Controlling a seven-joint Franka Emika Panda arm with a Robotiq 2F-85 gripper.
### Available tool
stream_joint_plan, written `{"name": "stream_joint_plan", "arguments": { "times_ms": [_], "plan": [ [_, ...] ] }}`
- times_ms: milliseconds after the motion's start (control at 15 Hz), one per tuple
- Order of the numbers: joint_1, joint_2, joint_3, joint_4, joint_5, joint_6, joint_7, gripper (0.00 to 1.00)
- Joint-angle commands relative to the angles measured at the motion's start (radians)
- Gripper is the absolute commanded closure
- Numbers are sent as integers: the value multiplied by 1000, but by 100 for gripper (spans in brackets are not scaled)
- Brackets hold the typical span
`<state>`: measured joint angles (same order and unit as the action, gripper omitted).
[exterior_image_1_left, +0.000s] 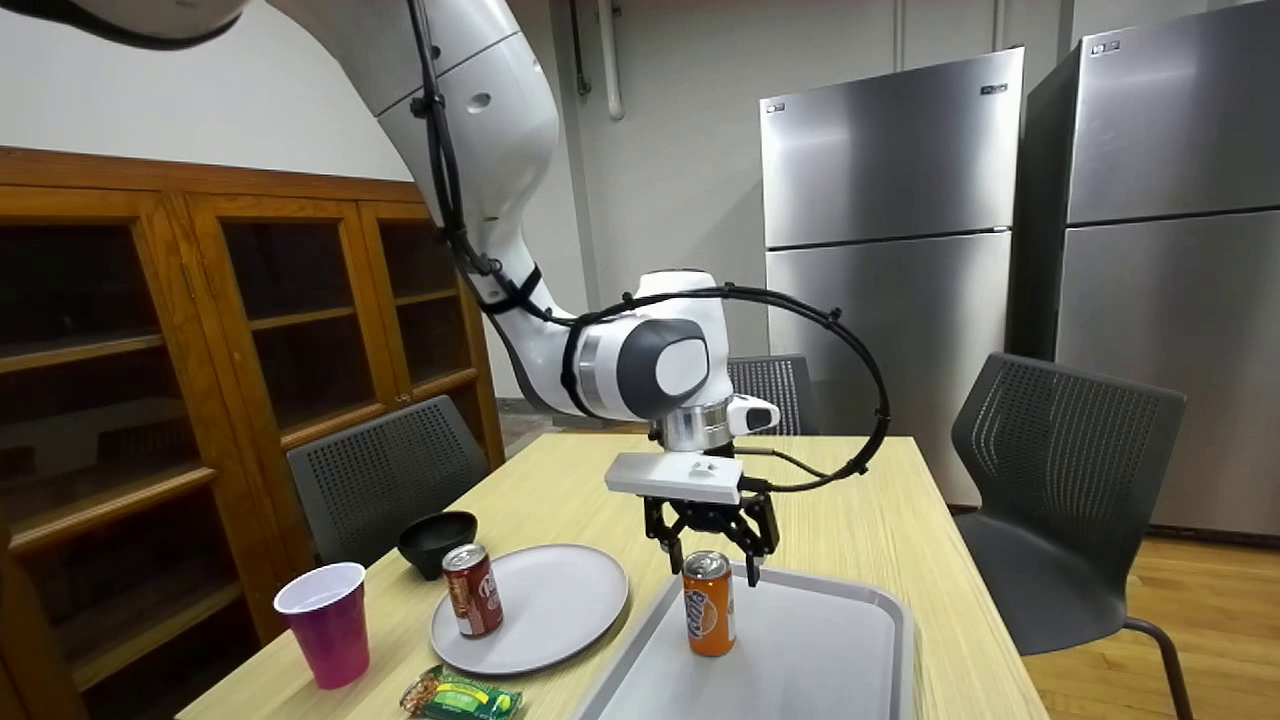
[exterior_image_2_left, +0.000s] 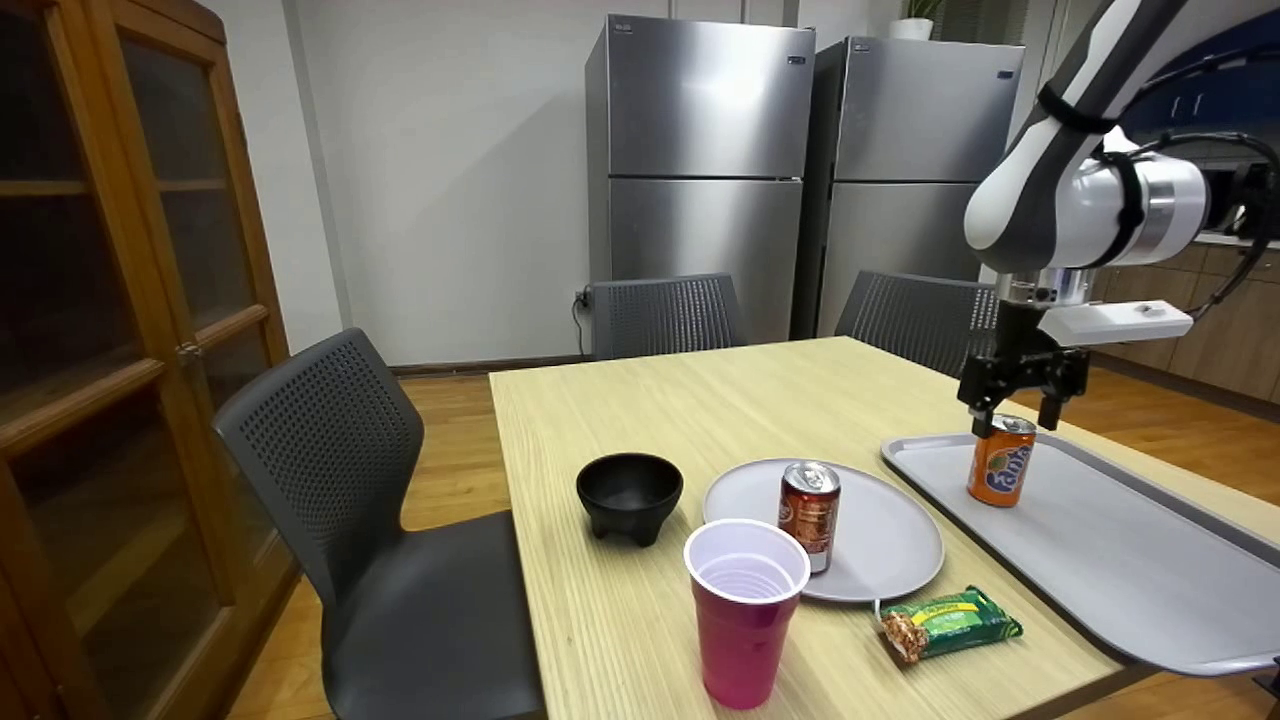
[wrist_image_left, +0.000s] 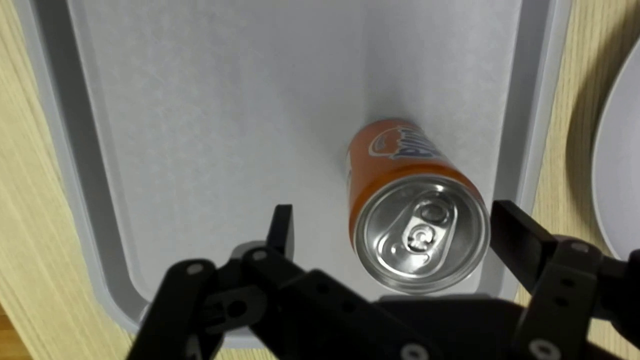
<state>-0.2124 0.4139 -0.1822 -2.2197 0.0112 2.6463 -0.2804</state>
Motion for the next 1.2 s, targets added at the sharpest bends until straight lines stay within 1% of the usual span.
{"name": "stream_joint_plan", "arguments": {
  "times_ms": [0,600,667,733,1000,1067,1133],
  "plan": [
    [-17,27,19,28,-21,-4,16,0],
    [-14,47,16,33,-38,2,17,0],
    [-15,47,18,31,-39,5,12,25],
    [-14,47,18,30,-41,8,13,26],
    [-15,47,21,30,-44,5,10,60],
    [-15,46,22,29,-44,4,9,62],
    [-15,45,22,28,-45,4,9,62]
  ]
}}
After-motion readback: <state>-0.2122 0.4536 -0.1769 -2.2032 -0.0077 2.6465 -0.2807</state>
